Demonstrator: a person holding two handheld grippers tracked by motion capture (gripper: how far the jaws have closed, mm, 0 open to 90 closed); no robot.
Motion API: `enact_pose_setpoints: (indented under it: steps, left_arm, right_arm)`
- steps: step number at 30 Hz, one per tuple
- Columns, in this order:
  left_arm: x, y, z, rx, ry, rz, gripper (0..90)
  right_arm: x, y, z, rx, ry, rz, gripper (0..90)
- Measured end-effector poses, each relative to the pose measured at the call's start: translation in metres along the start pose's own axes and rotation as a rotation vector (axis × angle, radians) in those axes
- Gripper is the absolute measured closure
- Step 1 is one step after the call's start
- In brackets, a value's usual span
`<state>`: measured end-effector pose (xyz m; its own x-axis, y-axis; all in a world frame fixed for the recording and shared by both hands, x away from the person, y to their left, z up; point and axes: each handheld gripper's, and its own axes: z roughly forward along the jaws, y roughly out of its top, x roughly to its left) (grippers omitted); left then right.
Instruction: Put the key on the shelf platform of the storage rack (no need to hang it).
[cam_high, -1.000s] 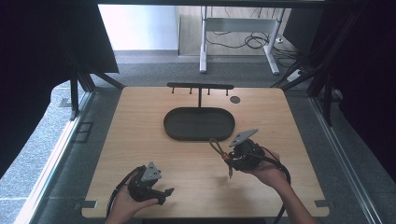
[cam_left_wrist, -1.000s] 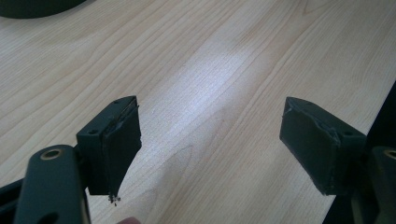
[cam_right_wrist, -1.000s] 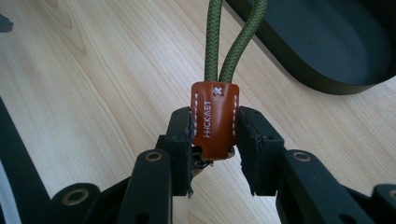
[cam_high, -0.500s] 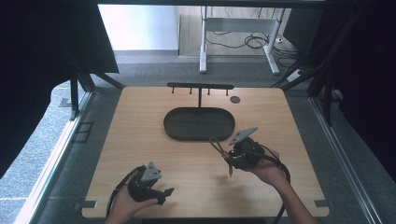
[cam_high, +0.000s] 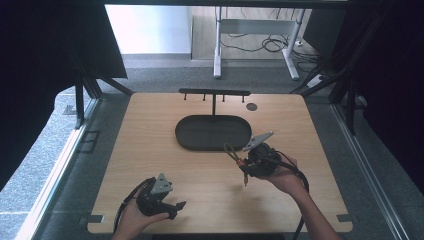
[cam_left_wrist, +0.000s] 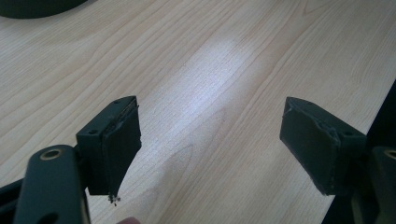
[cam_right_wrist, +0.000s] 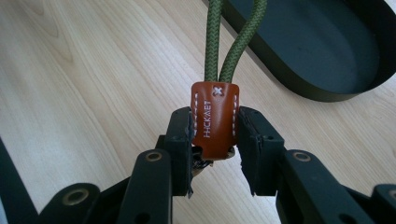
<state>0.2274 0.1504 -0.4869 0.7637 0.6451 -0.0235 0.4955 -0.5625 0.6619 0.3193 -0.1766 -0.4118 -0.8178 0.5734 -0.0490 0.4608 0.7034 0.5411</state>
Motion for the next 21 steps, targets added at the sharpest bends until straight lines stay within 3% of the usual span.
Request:
enact_pose_setpoints:
  steps: [21]
  left_arm:
    - [0.001, 0.0, -0.003, -0.009, 0.002, -0.002, 21.0]
  right_arm:
    - [-0.01, 0.016, 0.007, -0.001, -0.004, 0.01, 66.9]
